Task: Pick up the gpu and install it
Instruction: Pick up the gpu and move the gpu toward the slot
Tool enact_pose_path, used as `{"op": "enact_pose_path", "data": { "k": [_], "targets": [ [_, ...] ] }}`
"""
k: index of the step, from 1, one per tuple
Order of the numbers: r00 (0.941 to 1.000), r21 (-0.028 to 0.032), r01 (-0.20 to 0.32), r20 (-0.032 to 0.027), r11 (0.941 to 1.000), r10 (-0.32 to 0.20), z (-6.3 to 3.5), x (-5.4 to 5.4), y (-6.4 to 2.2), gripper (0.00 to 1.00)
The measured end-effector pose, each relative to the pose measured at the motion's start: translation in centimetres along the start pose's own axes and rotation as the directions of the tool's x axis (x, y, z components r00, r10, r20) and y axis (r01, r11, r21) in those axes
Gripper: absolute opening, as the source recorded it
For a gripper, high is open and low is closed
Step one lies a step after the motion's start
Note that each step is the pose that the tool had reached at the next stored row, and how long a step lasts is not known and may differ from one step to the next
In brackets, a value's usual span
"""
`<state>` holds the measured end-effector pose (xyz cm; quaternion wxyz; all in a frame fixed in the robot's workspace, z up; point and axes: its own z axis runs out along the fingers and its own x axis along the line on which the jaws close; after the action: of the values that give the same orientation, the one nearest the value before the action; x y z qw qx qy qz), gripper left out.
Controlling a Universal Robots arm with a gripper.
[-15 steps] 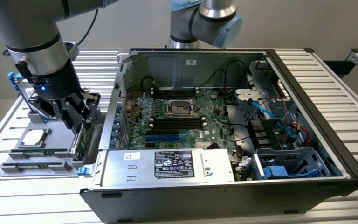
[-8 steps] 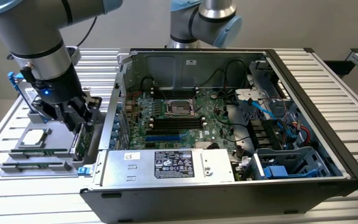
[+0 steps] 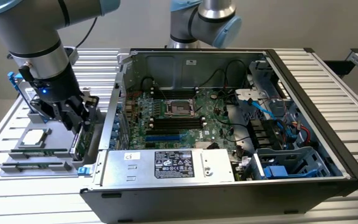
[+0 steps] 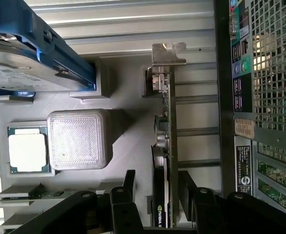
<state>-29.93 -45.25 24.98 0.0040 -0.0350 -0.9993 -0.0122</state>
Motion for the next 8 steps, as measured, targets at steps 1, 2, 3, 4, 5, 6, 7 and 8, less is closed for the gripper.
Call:
{"op": "enact_pose_path", "data": {
  "k": [1,2,3,4,5,6,7,8],
  "targets": [
    [1.0,0.0,0.0,0.0,1.0,0.0,0.01,0.0,0.0,0.48],
    [1.0,-0.0001,0.001,-0.0001,1.0,-0.001,0.02,-0.01,0.0,0.48],
    [1.0,-0.0003,0.001,0.0,1.0,-0.001,0.08,-0.02,0.0,0.48],
    [1.0,-0.0003,0.002,0.0001,1.0,-0.002,0.15,-0.03,0.0,0.48],
    [1.0,-0.0003,0.003,0.0,1.0,-0.003,0.2,-0.05,0.0,0.48],
    [1.0,-0.0001,0.004,-0.0002,1.0,-0.004,0.23,-0.06,0.0,0.48],
    [1.0,-0.0001,0.004,-0.0002,1.0,-0.004,0.26,-0.1,0.0,0.48],
    [1.0,-0.0002,0.005,-0.0002,1.0,-0.005,0.3,-0.11,0.0,0.48]
  ]
}}
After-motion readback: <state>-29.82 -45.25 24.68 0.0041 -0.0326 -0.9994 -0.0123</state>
